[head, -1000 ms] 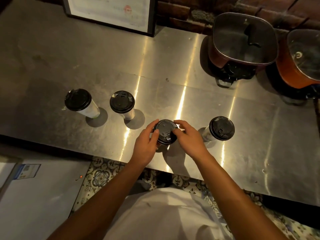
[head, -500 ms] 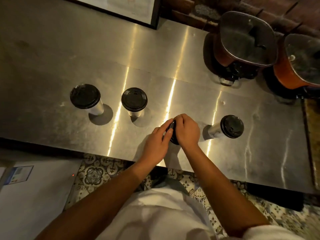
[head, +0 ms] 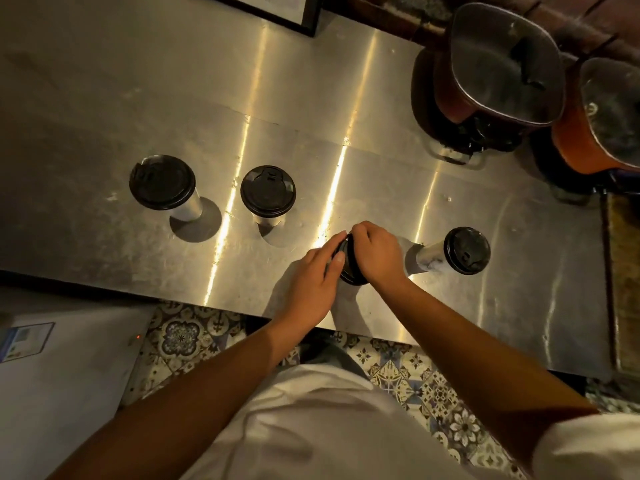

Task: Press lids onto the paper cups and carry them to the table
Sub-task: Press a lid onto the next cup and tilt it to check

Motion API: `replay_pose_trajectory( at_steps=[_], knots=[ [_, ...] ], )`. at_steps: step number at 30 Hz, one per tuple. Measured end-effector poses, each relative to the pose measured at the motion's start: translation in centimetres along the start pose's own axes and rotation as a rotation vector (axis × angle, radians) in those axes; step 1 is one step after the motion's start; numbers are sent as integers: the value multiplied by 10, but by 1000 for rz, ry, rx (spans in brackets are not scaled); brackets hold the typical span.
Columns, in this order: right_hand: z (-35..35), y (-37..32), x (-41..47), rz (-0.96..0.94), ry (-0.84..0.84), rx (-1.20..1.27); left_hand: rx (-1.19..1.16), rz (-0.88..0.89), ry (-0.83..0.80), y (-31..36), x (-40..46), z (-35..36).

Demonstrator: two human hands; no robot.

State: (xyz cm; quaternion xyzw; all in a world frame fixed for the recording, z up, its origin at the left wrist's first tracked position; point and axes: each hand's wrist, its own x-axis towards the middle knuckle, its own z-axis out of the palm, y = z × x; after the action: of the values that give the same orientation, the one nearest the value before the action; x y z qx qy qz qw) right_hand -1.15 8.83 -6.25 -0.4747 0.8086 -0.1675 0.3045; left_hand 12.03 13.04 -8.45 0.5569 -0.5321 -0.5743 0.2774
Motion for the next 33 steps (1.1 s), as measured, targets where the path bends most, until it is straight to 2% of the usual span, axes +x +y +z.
replay_pose_trajectory(
  at_steps=[4, 13, 17, 20, 22, 24, 28, 30, 33],
  knots=[
    [5, -1, -5, -3, 116, -10, -11, -1, -24, -2, 0, 0],
    [0, -8, -8, 16, 94, -39, 69, 6, -62, 2, 3, -7],
    [-5, -14, -5, 41, 26, -158, 33, 5, -80, 6, 6, -11],
    [-10, -16, -1, 92, -67, -155, -67, -69, -90, 22, 7, -17],
    [-15, -18, -4, 121, -117, -101, -114, -110, -84, 33, 5, -24],
    [-29, -23, -12, 117, -102, -30, -42, -75, -67, 42, 1, -36],
    [-79, -41, -27, 126, -61, 260, 212, 191, -62, 70, -10, -66],
    [-100, -53, -36, 195, -88, 449, 223, 317, -78, 89, -16, -79],
    [-119, -72, -54, 276, -102, 717, 198, 412, -106, 116, -20, -92]
  ],
)
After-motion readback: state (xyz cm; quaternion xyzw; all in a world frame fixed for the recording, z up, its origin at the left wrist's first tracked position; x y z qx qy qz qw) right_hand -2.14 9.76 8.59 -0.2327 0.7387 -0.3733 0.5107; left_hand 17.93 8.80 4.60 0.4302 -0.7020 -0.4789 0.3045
